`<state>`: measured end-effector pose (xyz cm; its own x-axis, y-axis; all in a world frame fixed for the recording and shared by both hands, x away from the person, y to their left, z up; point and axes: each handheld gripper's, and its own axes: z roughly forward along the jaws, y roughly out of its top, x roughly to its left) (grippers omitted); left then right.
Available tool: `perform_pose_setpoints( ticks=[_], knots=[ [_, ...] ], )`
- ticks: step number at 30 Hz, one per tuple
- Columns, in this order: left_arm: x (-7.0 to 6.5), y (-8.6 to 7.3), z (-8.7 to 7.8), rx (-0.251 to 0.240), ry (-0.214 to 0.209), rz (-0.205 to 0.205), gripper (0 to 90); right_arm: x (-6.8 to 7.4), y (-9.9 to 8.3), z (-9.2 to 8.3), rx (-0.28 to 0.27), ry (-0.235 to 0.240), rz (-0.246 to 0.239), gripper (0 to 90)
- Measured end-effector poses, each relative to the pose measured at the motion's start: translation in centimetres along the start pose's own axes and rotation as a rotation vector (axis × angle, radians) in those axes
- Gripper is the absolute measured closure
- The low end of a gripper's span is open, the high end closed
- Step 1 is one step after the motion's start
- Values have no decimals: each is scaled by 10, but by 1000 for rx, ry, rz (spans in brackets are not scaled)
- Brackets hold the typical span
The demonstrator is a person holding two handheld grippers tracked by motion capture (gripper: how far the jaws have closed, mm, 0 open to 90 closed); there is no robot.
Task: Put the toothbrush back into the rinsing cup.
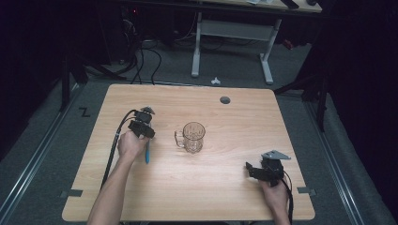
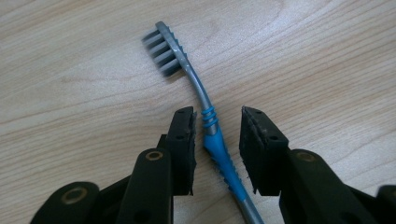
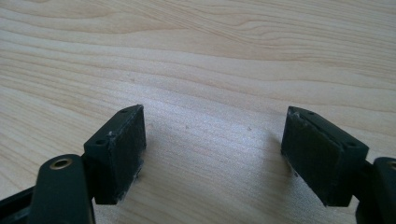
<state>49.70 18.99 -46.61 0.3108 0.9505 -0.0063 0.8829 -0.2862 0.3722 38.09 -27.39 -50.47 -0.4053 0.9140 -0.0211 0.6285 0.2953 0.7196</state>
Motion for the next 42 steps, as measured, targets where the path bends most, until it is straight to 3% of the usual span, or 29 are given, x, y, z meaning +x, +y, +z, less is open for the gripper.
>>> perform_pose_setpoints(
  ticks=[5,22,42],
  knots=[
    [0,0,4,21,-5,-1,686,0,0,0,0,0,0,221],
    [2,0,4,27,-3,-2,773,0,0,0,0,1,-1,221],
    [2,0,4,32,-5,19,791,0,0,0,0,0,-1,221]
  ],
)
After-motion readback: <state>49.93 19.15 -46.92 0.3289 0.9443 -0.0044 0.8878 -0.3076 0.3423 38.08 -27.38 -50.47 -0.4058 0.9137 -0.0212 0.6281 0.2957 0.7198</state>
